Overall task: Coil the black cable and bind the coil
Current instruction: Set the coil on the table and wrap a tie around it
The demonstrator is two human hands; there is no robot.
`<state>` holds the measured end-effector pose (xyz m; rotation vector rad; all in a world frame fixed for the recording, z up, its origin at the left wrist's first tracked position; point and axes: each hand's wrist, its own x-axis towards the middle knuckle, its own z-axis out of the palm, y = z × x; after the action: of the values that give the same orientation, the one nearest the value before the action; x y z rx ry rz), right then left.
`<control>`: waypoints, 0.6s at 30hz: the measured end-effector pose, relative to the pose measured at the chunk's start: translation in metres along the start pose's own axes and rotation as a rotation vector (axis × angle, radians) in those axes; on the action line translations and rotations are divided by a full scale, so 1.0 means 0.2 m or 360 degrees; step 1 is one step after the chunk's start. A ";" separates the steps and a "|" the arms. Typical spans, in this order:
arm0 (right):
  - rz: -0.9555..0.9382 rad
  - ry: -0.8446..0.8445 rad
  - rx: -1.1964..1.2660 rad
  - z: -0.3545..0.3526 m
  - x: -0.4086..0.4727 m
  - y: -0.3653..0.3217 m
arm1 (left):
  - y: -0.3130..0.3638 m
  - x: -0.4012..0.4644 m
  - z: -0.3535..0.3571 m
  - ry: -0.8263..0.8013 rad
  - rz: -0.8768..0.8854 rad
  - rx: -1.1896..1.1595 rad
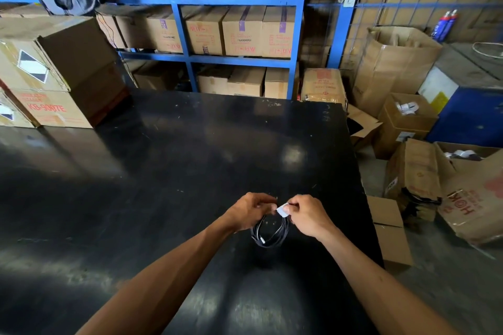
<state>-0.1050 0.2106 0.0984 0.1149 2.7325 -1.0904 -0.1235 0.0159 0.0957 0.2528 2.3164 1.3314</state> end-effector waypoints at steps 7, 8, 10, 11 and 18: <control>0.0286 0.0073 0.0198 0.02 0.03 0.12 | -0.10 0.03 0.06 0.0000 -0.0484 -0.0377; 0.0333 0.0066 0.0307 0.02 0.03 0.14 | -0.13 0.04 0.08 0.0128 -0.0559 -0.0344; 0.0390 0.0054 0.0484 0.05 0.03 0.18 | -0.17 0.07 0.12 0.0273 -0.0674 -0.0249; 0.0399 0.0043 0.0528 0.07 0.04 0.21 | -0.18 0.08 0.13 0.0277 -0.0697 -0.0314; 0.0563 0.0046 0.0475 0.10 0.10 0.37 | -0.25 0.15 0.19 -0.0155 -0.0508 -0.0508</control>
<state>-0.1112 0.2496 0.0298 0.6339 2.4212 -1.3784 -0.1294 0.0300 0.0279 -0.1456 1.9286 1.4567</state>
